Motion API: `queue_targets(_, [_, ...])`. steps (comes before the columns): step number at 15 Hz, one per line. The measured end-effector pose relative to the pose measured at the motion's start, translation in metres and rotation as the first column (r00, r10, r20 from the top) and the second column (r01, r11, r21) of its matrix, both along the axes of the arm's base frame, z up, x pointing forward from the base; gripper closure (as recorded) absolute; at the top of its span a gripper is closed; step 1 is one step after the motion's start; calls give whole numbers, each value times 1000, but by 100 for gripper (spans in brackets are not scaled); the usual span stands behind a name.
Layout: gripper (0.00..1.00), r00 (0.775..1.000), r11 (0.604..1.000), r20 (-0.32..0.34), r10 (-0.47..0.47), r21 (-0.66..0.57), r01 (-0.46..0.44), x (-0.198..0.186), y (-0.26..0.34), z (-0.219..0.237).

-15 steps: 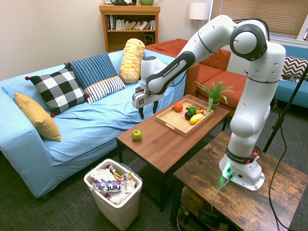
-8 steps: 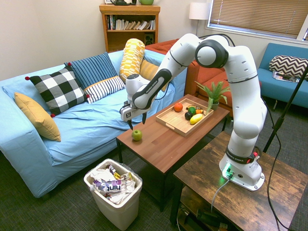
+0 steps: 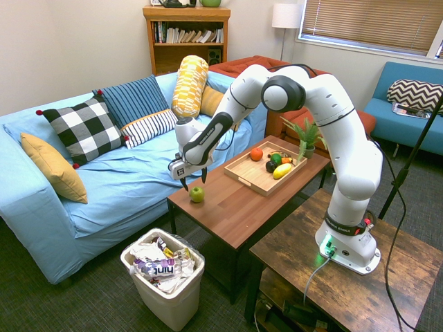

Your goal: Put the apple in the tray

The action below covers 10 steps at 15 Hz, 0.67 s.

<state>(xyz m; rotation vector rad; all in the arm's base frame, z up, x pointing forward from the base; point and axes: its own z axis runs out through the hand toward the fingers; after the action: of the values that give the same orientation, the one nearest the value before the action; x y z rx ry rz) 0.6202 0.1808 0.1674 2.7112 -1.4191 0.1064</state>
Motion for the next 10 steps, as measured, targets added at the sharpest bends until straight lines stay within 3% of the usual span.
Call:
queue_targets(7, [0, 998, 999, -52, -36, -15, 35, 6, -8, -46])
queue_targets(8, [100, 997, 999, -59, -40, -16, 40, 7, -8, -48])
queue_targets(10, [100, 997, 999, -66, -43, -17, 42, 9, -9, -51])
